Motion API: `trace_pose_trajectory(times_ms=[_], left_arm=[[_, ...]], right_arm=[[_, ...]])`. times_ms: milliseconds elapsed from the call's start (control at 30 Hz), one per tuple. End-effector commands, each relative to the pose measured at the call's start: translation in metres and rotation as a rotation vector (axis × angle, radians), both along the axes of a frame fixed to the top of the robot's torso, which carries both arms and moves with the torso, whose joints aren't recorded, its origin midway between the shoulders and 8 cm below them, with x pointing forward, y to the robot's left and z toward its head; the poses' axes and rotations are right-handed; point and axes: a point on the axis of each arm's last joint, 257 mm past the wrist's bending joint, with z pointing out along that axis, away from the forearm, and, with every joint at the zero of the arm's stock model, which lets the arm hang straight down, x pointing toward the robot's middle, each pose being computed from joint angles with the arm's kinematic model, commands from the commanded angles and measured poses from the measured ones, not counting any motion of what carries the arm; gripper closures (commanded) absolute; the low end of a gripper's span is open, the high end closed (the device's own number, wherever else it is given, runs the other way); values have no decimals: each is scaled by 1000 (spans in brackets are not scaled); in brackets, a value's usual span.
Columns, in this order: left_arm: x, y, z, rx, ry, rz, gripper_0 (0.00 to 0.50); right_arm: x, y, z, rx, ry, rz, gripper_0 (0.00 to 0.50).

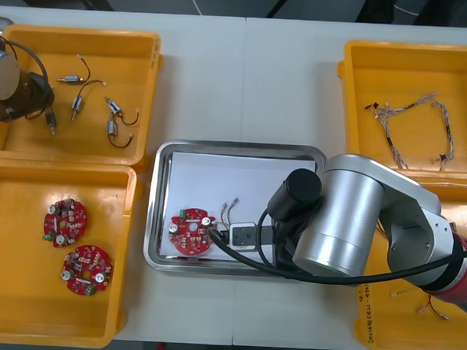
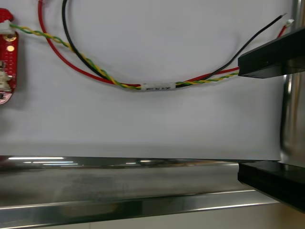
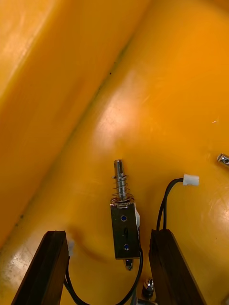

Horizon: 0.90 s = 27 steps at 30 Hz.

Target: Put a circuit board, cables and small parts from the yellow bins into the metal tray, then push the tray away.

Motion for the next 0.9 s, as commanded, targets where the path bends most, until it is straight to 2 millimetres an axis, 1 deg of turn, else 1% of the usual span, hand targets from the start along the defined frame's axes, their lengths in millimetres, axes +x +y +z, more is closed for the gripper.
trace_pose_trajectory(times_ms=[33, 67, 100, 133, 167, 200, 233, 333, 367, 433, 467, 533, 567, 633, 667, 733, 767, 833, 867, 900], left_arm=[[17, -23, 19, 9, -32, -57, 0], [17, -23, 19, 10, -31, -58, 0], [17, -23, 19, 10, -31, -58, 0], [18, -24, 19, 9, -34, -58, 0], [17, -23, 18, 11, -30, -58, 0], [17, -24, 19, 11, -31, -59, 0], [17, -24, 17, 9, -30, -58, 0], [17, -22, 12, 10, -39, -63, 0], [18, -21, 12, 11, -46, -64, 0], [18, -21, 7, 12, -56, -71, 0], [18, -20, 7, 13, -56, -72, 0], [18, -20, 7, 16, -57, -73, 0], [18, -20, 6, 15, -55, -74, 0], [18, -19, 7, 16, -56, -73, 0], [18, -20, 6, 16, -55, -75, 0], [18, -19, 7, 20, -55, -74, 0], [18, -19, 7, 20, -55, -74, 0], [18, -19, 7, 19, -55, -74, 0], [17, -20, 6, 17, -53, -76, 0], [17, -20, 5, 17, -53, -76, 0]], right_arm=[[4, 10, 43, 77, -51, -51, 0], [4, 9, 52, 86, -56, -65, 0], [5, 7, 56, 85, -58, -73, 0], [6, 3, 65, 88, -61, -91, 0], [5, 0, 71, 89, -57, -107, 0], [8, 1, 80, 113, -65, -118, 0], [9, 2, 85, 127, -72, -119, 0], [21, 2, 117, 210, -126, -145, 0], [23, 1, 123, 224, -137, -150, 0], [30, -5, 145, 274, -179, -172, 0], [32, -7, 151, 285, -189, -177, 0], [38, -18, 171, 325, -224, -202, 0], [39, -22, 175, 332, -231, -209, 0], [44, -38, 188, 355, -243, -242, 0], [46, -42, 192, 361, -247, -253, 0], [54, -60, 204, 382, -262, -304, 0], [56, -65, 207, 387, -267, -318, 0], [68, -84, 218, 414, -286, -384, 0], [70, -89, 220, 419, -290, -400, 0], [76, -99, 224, 431, -293, -435, 0]])
